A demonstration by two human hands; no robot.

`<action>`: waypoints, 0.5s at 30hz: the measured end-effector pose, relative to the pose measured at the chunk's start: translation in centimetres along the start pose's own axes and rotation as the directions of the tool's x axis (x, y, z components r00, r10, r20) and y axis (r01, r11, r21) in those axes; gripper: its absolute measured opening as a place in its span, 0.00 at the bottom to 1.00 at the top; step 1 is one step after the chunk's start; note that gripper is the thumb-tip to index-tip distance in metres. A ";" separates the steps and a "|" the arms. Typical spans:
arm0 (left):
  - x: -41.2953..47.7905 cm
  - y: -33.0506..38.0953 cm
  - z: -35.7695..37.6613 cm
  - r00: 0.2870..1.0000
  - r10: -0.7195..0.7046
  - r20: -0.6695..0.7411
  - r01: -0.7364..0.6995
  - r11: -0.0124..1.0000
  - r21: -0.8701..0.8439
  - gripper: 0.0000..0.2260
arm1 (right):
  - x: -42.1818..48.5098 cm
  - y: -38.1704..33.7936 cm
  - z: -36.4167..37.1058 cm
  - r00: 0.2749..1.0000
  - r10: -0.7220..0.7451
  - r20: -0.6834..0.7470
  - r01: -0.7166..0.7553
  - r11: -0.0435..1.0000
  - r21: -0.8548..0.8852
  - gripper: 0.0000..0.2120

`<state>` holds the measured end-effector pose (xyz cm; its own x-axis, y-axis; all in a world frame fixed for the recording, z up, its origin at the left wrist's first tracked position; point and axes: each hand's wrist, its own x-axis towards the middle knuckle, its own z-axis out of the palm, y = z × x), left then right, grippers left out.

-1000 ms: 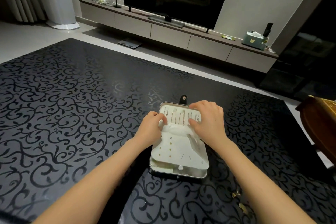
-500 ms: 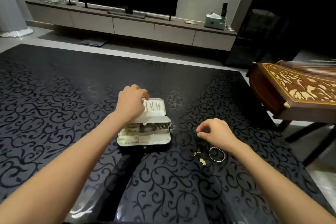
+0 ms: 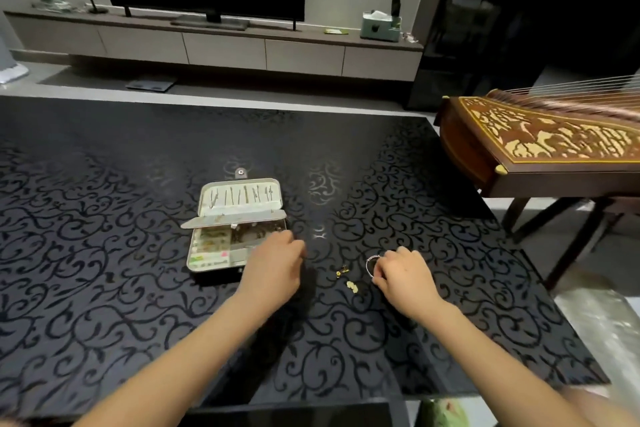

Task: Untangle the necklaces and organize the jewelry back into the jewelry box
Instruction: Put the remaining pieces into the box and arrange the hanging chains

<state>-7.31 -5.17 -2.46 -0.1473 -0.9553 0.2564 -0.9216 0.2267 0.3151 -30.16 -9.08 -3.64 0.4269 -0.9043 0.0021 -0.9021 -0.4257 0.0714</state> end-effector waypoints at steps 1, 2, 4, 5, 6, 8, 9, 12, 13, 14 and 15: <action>-0.6 -0.6 -0.1 0.999 -0.013 -0.040 0.013 1.000 0.007 0.05 | -0.1 0.3 0.0 1.000 0.001 -0.026 -0.001 1.000 -0.001 0.11; -1.1 -1.4 -0.1 0.997 -0.036 -0.068 0.038 0.999 0.021 0.07 | -0.1 0.4 0.0 0.998 0.010 -0.055 -0.010 1.000 0.003 0.11; -1.7 -2.9 -0.4 0.984 -0.141 -0.111 0.143 0.990 0.014 0.05 | 0.1 0.0 -0.5 0.993 0.025 -0.116 -0.021 0.999 0.038 0.12; -1.9 -3.5 -0.8 0.970 -0.197 -0.144 0.198 0.980 -0.005 0.06 | 0.4 -0.6 -0.8 0.989 0.022 -0.148 -0.012 0.998 0.063 0.12; -1.9 -4.1 -1.0 0.956 -0.240 -0.170 0.239 0.971 -0.027 0.08 | 0.7 -1.3 -1.0 0.984 0.009 -0.180 0.008 0.996 0.093 0.12; -2.0 -4.6 -1.7 0.935 -0.287 -0.210 0.278 0.958 -0.071 0.11 | 1.3 -3.2 -1.4 0.974 -0.028 -0.226 0.066 0.984 0.165 0.11; -2.1 -4.9 -2.1 0.926 -0.301 -0.227 0.286 0.953 -0.095 0.13 | 1.7 -4.2 -1.5 0.969 -0.052 -0.242 0.099 0.977 0.187 0.11; -1.6 -5.7 -2.8 0.920 -0.300 -0.253 0.279 0.953 -0.114 0.16 | 3.1 -7.0 -1.8 0.945 -0.094 -0.314 0.174 0.956 0.235 0.09; -1.4 -6.0 -3.0 0.917 -0.305 -0.257 0.284 0.952 -0.117 0.16 | 3.7 -7.9 -1.9 0.938 -0.100 -0.331 0.189 0.950 0.249 0.08; -1.1 -6.4 -3.2 0.911 -0.316 -0.264 0.293 0.948 -0.124 0.17 | 4.3 -8.8 -2.1 0.940 -0.105 -0.325 0.193 0.948 0.253 0.08; -0.8 -6.6 -3.4 0.905 -0.329 -0.271 0.303 0.944 -0.134 0.17 | 5.0 -9.6 -2.2 0.940 -0.108 -0.322 0.194 0.950 0.247 0.09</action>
<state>0.13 -5.25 -1.63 0.2671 -0.8875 0.3755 -0.8662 -0.0504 0.4972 -19.23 -9.44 -2.07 0.5196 -0.7938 0.3159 -0.7895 -0.5875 -0.1778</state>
